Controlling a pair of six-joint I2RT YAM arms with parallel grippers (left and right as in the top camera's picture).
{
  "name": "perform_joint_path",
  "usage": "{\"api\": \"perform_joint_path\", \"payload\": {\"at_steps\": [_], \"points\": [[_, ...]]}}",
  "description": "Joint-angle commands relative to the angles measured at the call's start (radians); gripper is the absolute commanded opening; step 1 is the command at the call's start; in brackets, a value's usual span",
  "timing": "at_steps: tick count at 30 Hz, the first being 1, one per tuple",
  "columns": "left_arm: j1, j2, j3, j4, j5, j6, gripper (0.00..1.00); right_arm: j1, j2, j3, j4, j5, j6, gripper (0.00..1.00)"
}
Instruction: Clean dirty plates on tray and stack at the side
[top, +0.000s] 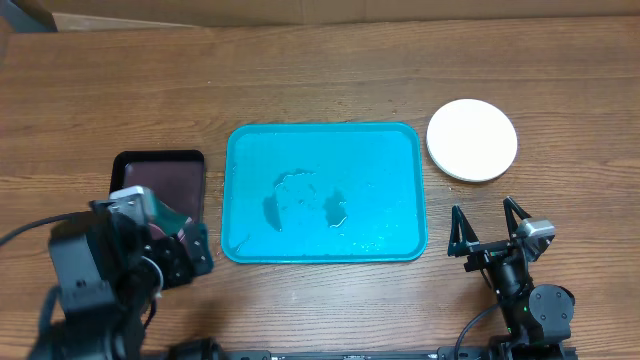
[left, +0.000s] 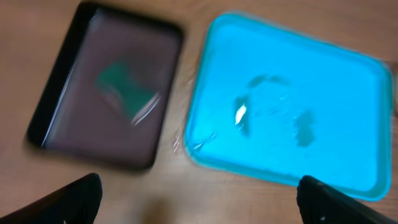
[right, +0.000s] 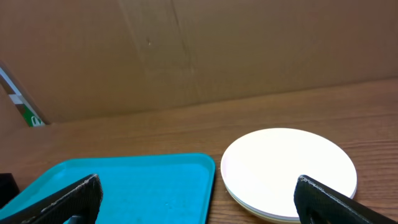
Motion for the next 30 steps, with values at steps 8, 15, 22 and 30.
{"api": "perform_joint_path", "payload": {"at_steps": [8,15,22,30], "points": [[-0.013,-0.260,-0.377,0.361,0.278,0.191,1.00,-0.005,-0.011,-0.010,0.006,-0.002,0.000,1.00],[-0.013,-0.299,-0.597,0.647,0.278,0.034,1.00,-0.005,-0.011,-0.010,0.006,-0.002,0.000,1.00],[-0.043,-0.425,-0.785,0.977,0.271,-0.053,1.00,-0.005,-0.011,-0.010,0.006,-0.002,0.000,1.00],[-0.074,-0.511,-0.923,1.195,0.261,-0.053,1.00,-0.005,-0.011,-0.010,0.006,-0.002,0.000,1.00]]}}
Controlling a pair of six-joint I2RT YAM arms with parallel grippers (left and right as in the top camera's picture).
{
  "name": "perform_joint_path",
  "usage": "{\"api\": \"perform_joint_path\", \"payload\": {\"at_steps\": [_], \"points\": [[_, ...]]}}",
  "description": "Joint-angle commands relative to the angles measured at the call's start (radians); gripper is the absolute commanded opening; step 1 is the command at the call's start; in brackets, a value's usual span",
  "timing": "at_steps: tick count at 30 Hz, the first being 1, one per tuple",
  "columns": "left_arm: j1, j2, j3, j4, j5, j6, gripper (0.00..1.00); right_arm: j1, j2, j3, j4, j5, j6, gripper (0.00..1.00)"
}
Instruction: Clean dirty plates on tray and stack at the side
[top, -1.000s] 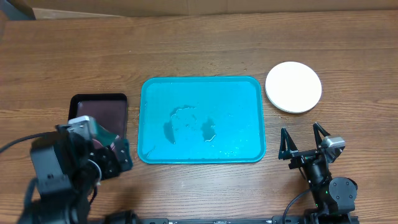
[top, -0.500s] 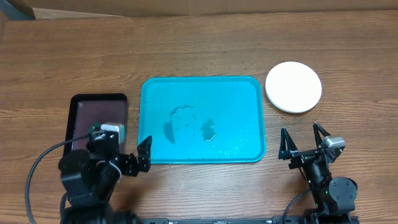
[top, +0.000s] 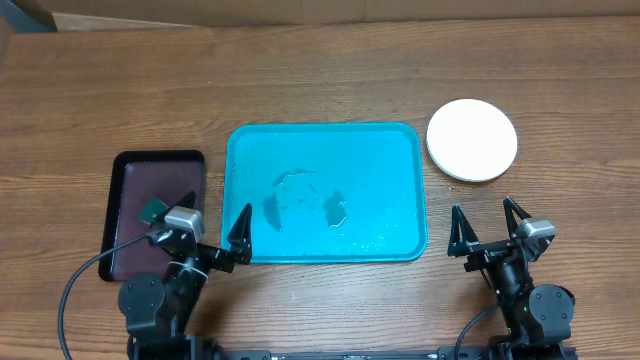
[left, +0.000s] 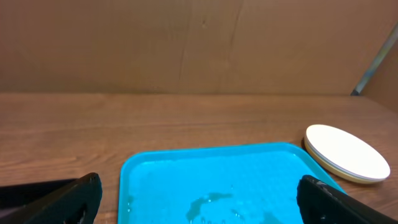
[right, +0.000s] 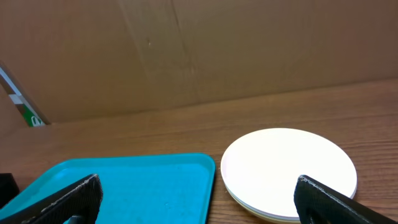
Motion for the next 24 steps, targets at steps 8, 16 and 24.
{"api": "perform_joint_path", "payload": {"at_steps": [8,16,24], "points": [[-0.008,-0.083,-0.077,0.054,-0.138,-0.064,1.00,-0.005,-0.011,-0.010,0.005,-0.002,0.000,1.00],[-0.027,-0.149,-0.189,0.217,-0.155,-0.080,1.00,-0.005,-0.011,-0.010,0.005,-0.002,0.000,1.00],[-0.048,-0.239,-0.257,0.231,-0.204,-0.088,1.00,-0.005,-0.011,-0.010,0.005,-0.002,0.000,1.00]]}}
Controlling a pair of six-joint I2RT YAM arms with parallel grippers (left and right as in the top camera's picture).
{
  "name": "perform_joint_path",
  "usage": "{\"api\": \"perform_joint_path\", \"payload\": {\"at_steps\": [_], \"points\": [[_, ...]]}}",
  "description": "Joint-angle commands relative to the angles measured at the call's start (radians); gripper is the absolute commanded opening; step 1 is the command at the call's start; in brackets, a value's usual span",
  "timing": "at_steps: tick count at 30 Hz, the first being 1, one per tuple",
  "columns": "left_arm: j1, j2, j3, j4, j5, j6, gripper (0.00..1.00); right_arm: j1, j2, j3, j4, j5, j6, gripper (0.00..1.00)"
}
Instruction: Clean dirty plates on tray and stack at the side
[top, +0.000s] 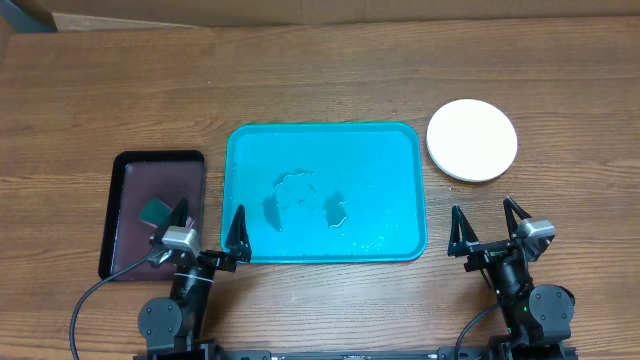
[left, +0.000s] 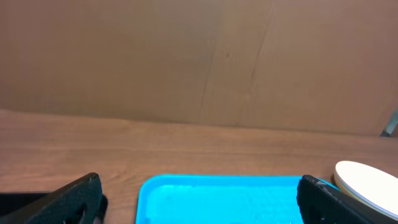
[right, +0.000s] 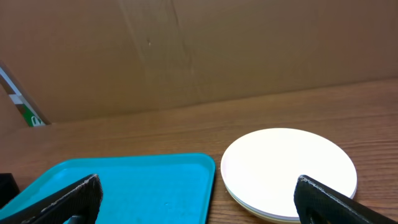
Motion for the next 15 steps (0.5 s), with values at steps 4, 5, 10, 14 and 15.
{"api": "perform_joint_path", "payload": {"at_steps": [4,5,10,14,15], "points": [[-0.018,-0.053,-0.006,-0.020,-0.104,-0.008,1.00,-0.005,-0.011,-0.010,0.005,-0.002,0.000,1.00],[-0.024,-0.053,-0.006,-0.032,-0.124,-0.008,1.00,-0.005,-0.011,-0.010,0.005,-0.002,0.000,1.00],[-0.052,-0.053,-0.006,-0.156,-0.190,0.000,1.00,-0.005,-0.011,-0.010,0.005,-0.002,0.000,1.00],[-0.073,-0.052,-0.006,-0.199,-0.196,0.012,1.00,-0.005,-0.011,-0.010,0.005,-0.002,0.000,1.00],[-0.077,-0.052,-0.006,-0.197,-0.196,0.028,1.00,-0.005,-0.011,-0.010,0.005,-0.002,0.000,1.00]]}}
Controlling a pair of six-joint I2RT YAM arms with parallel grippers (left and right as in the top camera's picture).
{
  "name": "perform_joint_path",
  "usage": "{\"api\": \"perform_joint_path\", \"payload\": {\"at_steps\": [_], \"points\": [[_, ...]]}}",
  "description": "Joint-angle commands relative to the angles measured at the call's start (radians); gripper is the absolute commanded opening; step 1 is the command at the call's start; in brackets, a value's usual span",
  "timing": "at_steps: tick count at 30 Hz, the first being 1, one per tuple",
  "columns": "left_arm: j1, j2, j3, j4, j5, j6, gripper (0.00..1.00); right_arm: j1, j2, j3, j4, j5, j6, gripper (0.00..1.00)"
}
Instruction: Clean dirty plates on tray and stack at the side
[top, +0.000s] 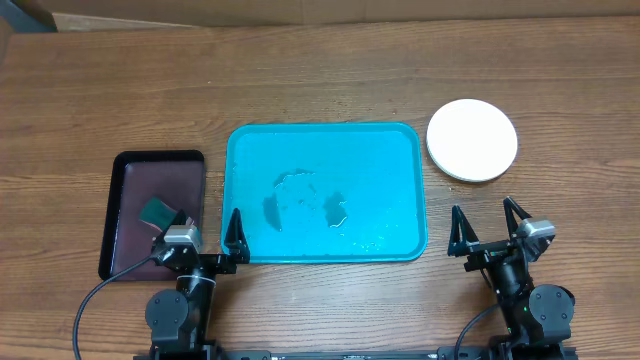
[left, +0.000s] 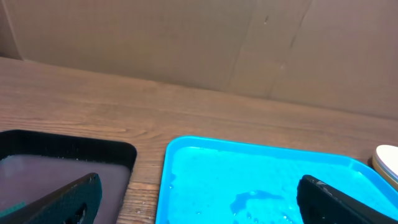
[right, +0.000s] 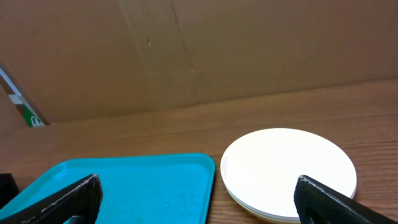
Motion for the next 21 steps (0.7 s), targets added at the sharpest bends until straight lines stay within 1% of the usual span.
{"api": "perform_joint_path", "payload": {"at_steps": [1,4,21], "points": [[-0.022,-0.012,-0.004,-0.008,-0.034,0.043,1.00,-0.005,-0.011,-0.010,0.006,-0.002,-0.001,1.00],[-0.028,-0.012,-0.004,-0.008,-0.034,0.073,1.00,-0.005,-0.011,-0.010,0.006,-0.002,0.000,1.00],[-0.028,-0.012,-0.004,-0.009,-0.029,0.077,1.00,-0.005,-0.011,-0.010,0.006,-0.002,0.000,1.00]]}}
